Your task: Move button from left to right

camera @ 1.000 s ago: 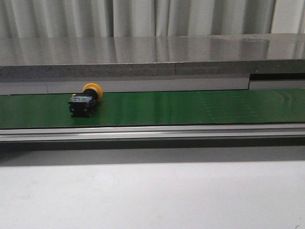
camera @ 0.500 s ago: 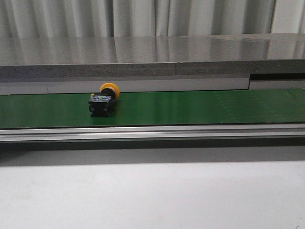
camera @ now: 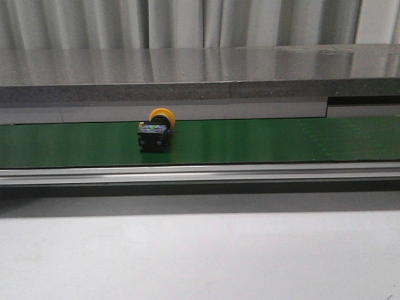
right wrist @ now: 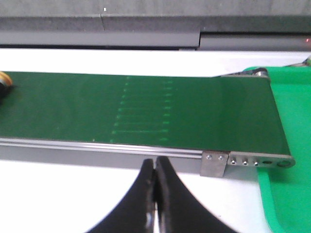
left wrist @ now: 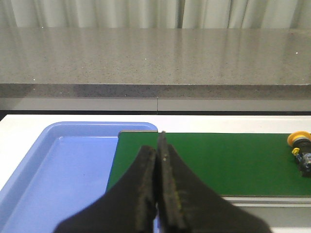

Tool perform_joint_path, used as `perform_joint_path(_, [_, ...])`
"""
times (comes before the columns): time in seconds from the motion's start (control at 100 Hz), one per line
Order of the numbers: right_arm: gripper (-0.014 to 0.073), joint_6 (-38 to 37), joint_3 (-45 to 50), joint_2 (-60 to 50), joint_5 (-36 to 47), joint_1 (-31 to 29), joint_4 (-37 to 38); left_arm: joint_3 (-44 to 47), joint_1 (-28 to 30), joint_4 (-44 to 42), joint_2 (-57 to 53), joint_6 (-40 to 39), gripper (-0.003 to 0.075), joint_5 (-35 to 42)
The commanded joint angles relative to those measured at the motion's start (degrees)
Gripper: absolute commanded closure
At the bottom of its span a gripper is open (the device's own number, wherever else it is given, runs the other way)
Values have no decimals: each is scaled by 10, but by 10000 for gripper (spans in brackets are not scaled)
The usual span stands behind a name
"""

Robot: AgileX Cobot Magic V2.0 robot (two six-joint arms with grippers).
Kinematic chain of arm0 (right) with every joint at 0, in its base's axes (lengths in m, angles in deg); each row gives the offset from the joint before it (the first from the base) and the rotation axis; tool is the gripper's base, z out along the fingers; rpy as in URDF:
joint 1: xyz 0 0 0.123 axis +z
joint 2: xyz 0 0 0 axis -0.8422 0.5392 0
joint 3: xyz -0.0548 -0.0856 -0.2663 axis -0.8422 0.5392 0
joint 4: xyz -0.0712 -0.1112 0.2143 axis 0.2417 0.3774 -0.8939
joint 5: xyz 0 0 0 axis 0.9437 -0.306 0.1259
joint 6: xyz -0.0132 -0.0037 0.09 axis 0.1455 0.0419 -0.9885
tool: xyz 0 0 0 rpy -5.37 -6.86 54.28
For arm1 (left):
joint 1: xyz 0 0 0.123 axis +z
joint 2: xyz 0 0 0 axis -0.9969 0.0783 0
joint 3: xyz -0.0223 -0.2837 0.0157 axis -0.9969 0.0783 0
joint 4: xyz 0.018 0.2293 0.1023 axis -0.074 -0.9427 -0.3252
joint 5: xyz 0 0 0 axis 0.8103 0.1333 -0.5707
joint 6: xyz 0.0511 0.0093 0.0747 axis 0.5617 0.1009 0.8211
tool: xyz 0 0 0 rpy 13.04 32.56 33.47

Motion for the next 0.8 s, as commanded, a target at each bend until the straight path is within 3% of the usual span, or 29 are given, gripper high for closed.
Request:
perform_joint_path(0.0, [661,0,-58,59,-10,-1,-7,-16,-4,9,6,-2,740,46])
perform_joint_path(0.21, [661,0,-121,153,-40,-1,-16,-16,-4,9,6,-2,740,46])
perform_joint_path(0.49, [647,0,-136,217,-39,-1,-17,-16,-4,9,6,-2,740,46])
perform_joint_path(0.61, [520,0,-136,220,-39,-1,-17,-16,-4,9,6,-2,740,46])
perform_joint_path(0.79, [118,0,-136,220,-47,-1,-17,-16,-4,9,6,-2,740,46])
